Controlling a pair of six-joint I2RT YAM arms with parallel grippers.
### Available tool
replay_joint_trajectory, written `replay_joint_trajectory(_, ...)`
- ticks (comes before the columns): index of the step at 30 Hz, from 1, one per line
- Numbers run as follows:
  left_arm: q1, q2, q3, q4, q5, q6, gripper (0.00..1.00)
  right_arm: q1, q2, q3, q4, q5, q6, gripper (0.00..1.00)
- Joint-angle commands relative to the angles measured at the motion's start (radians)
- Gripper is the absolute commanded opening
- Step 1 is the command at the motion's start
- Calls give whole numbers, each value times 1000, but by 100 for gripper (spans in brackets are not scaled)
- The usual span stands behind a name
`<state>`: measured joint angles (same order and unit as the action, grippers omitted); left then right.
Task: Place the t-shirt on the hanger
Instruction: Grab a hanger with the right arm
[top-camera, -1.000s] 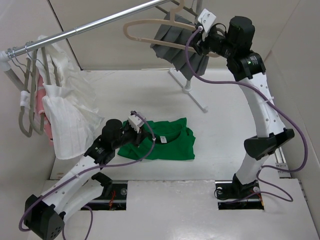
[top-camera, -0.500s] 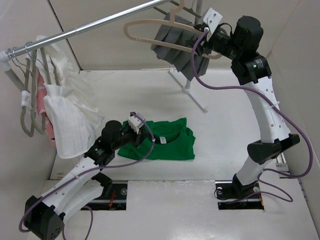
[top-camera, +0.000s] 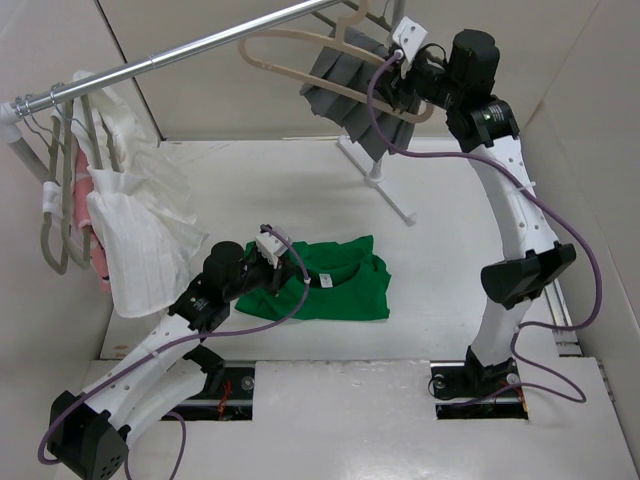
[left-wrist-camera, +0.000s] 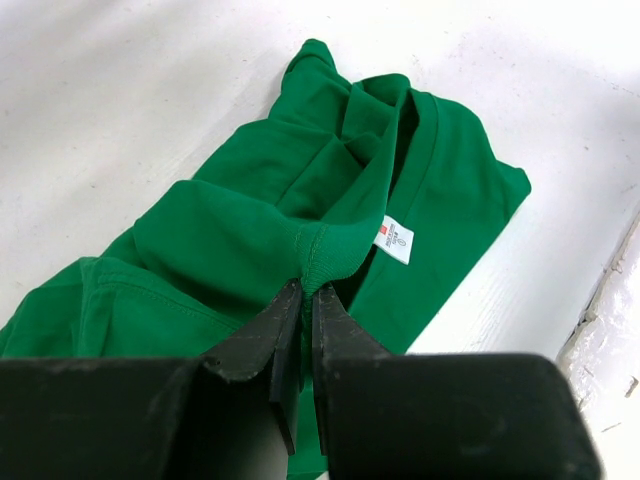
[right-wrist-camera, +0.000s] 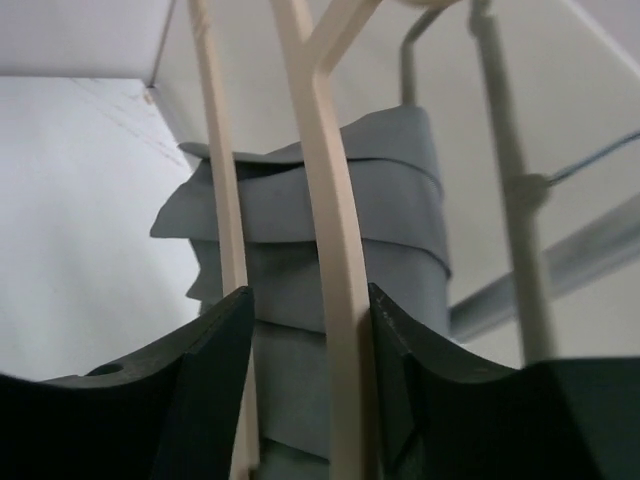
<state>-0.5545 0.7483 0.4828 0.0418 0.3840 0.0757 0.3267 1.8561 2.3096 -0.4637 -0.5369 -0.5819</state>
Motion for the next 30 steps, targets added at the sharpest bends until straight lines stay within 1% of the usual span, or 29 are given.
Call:
replay_joint_trajectory(1, 2, -18, -4, 50, 3, -13, 0, -2, -6, 40, 13, -86, 10, 51)
replay_joint_trajectory(2, 2, -18, -4, 50, 3, -13, 0, -2, -6, 40, 13, -100, 10, 42)
replay_joint_trajectory(4, 2, -18, -4, 50, 3, -13, 0, -2, -20, 21, 13, -124, 10, 35)
replay_joint_trajectory(5, 2, -9, -4, 50, 3, -13, 0, 8, -40, -5, 13, -124, 10, 27)
replay_joint_trajectory(8, 2, -9, -4, 50, -7, -13, 0, 17, -87, -74, 62, -124, 26, 14)
replay_joint_trajectory(9, 2, -9, -4, 50, -7, -13, 0, 26, -98, -90, 75, -124, 39, 3)
replay_joint_trajectory(10, 2, -9, -4, 50, -7, -13, 0, 26, -109, -105, 88, -101, 53, 0)
replay_joint_trajectory(13, 2, -9, 17, 34, -31, -13, 0, 26, -142, -142, 134, -72, 120, 0)
replay_joint_trajectory(15, 2, 0, 45, 14, -31, 19, 0, 35, -173, -171, 193, -63, 174, 0)
replay_joint_trajectory(18, 2, 10, 88, -11, -40, 30, 0, 72, -193, -171, 241, -44, 183, 0)
replay_joint_trajectory(19, 2, 20, 99, -23, -40, 30, 0, 81, -207, -162, 241, -34, 183, 0)
replay_joint_trajectory(22, 2, 29, 126, -33, -40, 30, 0, 104, -227, -162, 241, -72, 183, 0)
replay_joint_trajectory(24, 2, 29, 142, -42, -27, 16, 0, 114, -253, -191, 212, -84, 183, 0)
replay_joint_trajectory(25, 2, 39, 152, -42, -27, 1, 0, 114, -267, -216, 203, -96, 183, 0)
replay_joint_trajectory(28, 2, 39, 172, -42, -17, -22, 0, 114, -354, -378, 183, -109, 183, 0)
replay_joint_trajectory(29, 2, 48, 172, -51, -17, -34, 0, 114, -417, -483, 165, -109, 171, 0)
replay_joint_trajectory(30, 2, 48, 172, -51, -17, -34, 0, 114, -452, -539, 151, -109, 171, 0)
